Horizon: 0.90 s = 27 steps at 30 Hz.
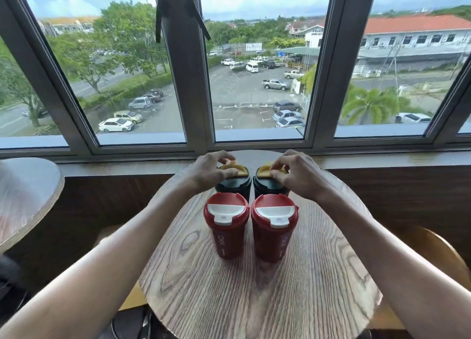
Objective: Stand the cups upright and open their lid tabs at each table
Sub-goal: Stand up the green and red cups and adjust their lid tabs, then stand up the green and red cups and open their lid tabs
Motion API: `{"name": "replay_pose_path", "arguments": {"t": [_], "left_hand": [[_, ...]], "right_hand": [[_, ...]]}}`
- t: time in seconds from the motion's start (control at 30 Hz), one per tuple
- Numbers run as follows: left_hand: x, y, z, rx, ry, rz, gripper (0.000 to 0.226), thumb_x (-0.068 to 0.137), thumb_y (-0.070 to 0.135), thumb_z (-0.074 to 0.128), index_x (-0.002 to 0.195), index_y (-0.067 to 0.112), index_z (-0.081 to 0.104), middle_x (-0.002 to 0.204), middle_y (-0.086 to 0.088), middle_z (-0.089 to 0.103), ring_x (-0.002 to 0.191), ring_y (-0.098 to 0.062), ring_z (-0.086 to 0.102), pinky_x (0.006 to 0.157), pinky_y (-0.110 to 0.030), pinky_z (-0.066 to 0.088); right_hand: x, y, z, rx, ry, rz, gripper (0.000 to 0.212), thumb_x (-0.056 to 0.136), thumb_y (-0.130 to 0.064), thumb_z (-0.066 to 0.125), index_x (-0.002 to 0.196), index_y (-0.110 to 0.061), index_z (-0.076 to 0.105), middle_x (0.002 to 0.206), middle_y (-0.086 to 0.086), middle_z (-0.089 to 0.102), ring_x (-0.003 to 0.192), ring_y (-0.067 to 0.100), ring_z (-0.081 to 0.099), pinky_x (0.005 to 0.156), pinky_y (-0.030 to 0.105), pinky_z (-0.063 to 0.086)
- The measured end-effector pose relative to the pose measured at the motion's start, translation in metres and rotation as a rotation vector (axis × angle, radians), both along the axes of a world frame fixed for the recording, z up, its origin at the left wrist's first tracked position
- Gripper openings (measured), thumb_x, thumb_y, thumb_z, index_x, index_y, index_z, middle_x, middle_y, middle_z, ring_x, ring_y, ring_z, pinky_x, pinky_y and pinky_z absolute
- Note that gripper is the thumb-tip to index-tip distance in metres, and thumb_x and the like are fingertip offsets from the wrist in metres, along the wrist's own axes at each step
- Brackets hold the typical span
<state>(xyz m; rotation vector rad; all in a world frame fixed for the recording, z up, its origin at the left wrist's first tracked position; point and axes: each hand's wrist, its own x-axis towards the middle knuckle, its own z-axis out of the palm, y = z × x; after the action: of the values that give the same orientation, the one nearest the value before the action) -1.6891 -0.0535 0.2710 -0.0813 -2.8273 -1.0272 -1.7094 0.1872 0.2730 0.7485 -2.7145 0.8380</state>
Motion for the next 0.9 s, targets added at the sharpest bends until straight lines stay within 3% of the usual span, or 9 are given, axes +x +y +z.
{"name": "replay_pose_path", "arguments": {"t": [0.13,0.27,0.6,0.7,0.8,0.9], "left_hand": [[0.013,-0.008,0.005,0.019,0.061,0.066,0.039,0.089,0.038,0.066,0.121,0.016,0.065,0.11,-0.002,0.068,0.098,-0.017,0.062,0.086,-0.032,0.049],[0.041,-0.039,0.013,0.007,0.115,0.214,0.028,0.089,0.033,0.067,0.112,0.018,0.068,0.106,-0.005,0.071,0.093,-0.019,0.066,0.084,-0.036,0.054],[0.185,-0.191,0.027,-0.057,0.138,0.695,0.012,0.083,0.029,0.069,0.094,0.024,0.073,0.089,0.002,0.073,0.081,-0.017,0.064,0.082,-0.032,0.054],[0.234,-0.243,0.026,-0.06,0.125,0.787,0.008,0.084,0.027,0.068,0.09,0.026,0.072,0.08,0.007,0.068,0.076,-0.013,0.064,0.073,-0.025,0.053],[0.279,-0.29,0.022,-0.075,0.112,0.895,0.009,0.083,0.024,0.069,0.09,0.026,0.072,0.073,0.012,0.064,0.071,-0.01,0.061,0.069,-0.021,0.045],[0.314,-0.336,0.017,-0.066,0.107,0.968,0.01,0.08,0.024,0.071,0.089,0.027,0.073,0.084,0.005,0.073,0.08,-0.016,0.067,0.076,-0.028,0.053]], "right_hand": [[-0.005,-0.019,0.022,-0.004,0.008,0.087,0.015,0.088,-0.025,0.066,0.095,-0.014,0.074,0.09,-0.002,0.068,0.083,0.014,0.062,0.073,0.026,0.044],[-0.006,-0.068,0.046,0.013,0.019,0.245,0.018,0.089,-0.022,0.064,0.097,-0.01,0.075,0.095,0.003,0.071,0.086,0.015,0.062,0.077,0.029,0.048],[0.071,-0.281,0.067,0.037,-0.075,0.636,0.015,0.084,-0.021,0.069,0.095,-0.014,0.075,0.089,0.005,0.073,0.084,0.018,0.068,0.075,0.027,0.049],[0.106,-0.344,0.061,0.0,-0.135,0.694,0.016,0.083,-0.021,0.071,0.096,-0.013,0.076,0.087,0.003,0.071,0.083,0.016,0.067,0.076,0.028,0.05],[0.139,-0.402,0.051,-0.036,-0.194,0.735,0.016,0.082,-0.022,0.072,0.096,-0.015,0.076,0.084,0.0,0.069,0.08,0.012,0.064,0.072,0.023,0.047],[0.166,-0.452,0.04,-0.06,-0.253,0.781,0.016,0.083,-0.02,0.072,0.097,-0.012,0.075,0.083,0.001,0.068,0.075,0.012,0.061,0.057,0.007,0.04]]}}
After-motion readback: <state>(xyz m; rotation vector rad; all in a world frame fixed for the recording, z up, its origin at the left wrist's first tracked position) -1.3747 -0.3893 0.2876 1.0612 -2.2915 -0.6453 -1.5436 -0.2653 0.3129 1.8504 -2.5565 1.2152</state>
